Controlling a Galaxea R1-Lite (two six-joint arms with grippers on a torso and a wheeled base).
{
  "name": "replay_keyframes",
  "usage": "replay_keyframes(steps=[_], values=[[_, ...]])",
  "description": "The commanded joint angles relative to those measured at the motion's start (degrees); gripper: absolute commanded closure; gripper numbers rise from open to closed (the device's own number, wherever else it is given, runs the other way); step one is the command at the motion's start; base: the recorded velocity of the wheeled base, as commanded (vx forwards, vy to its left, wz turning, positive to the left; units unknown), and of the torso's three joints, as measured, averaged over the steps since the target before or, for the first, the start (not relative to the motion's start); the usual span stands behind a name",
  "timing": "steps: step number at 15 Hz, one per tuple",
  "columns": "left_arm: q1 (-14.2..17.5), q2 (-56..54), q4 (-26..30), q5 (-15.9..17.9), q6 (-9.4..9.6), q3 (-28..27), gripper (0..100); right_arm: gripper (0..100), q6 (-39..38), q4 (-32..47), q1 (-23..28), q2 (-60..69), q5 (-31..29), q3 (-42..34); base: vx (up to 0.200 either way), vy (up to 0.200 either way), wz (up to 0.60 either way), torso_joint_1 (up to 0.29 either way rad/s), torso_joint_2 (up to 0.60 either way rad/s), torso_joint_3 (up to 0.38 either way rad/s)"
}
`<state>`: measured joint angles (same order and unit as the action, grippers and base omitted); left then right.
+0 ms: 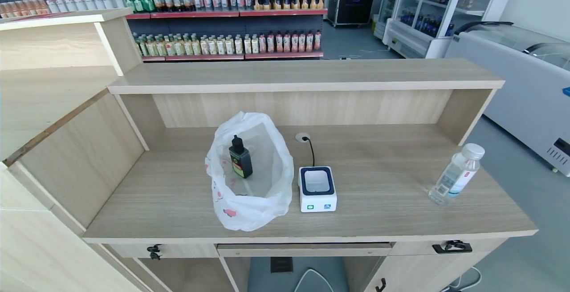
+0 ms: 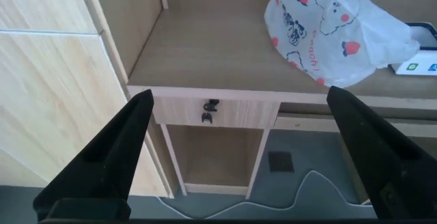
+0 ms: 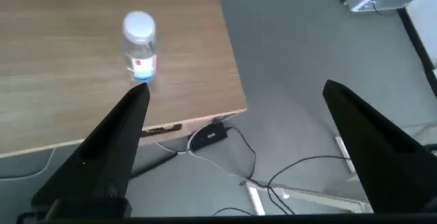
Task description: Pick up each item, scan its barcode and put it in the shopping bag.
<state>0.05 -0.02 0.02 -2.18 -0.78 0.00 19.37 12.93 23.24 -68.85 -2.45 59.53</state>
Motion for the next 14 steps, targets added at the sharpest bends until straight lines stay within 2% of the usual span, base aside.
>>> replay_keyframes(steps=[1, 3, 4, 7, 9, 12, 14], values=[[0.04, 0.02, -0.02, -0.02, -0.01, 0.0, 0, 0, 1.28, -7.13, 8.23, -2.25, -0.19, -10.84, 0.0, 0.0, 0.0, 0.0, 0.0, 0.0], [0.04, 0.02, -0.02, -0.02, -0.01, 0.0, 0, 0, 1.46, -14.25, 11.75, -2.95, 0.43, -17.43, 0.0, 0.0, 0.0, 0.0, 0.0, 0.0], [0.04, 0.02, -0.02, -0.1, -0.01, 0.0, 0, 0, 1.37, -15.57, 12.36, -4.36, 1.57, -17.78, 0.0, 0.0, 0.0, 0.0, 0.0, 0.0], [0.04, 0.02, -0.02, -0.1, -0.01, 0.0, 0, 0, 3.3, -26.65, 14.21, -14.82, 9.13, -18.57, 0.0, 0.0, 0.0, 0.0, 0.0, 0.0], [0.04, 0.02, -0.02, -0.1, -0.01, 0.0, 0, 0, 8.23, -32.97, 16.4, -20.18, 15.11, -20.77, 0.0, 0.0, 0.0, 0.0, 0.0, 0.0], [0.04, 0.02, -0.02, -0.02, -0.01, 0.0, 0, 0, 10.86, -39.39, 17.28, -25.37, 23.98, -21.65, 0.0, 0.0, 0.0, 0.0, 0.0, 0.0], [0.04, 0.02, -0.02, -0.02, -0.01, 0.0, 0, 0, 11.92, -42.2, 16.14, -28.27, 27.24, -21.29, 0.0, 0.0, 0.0, 0.0, 0.0, 0.0]])
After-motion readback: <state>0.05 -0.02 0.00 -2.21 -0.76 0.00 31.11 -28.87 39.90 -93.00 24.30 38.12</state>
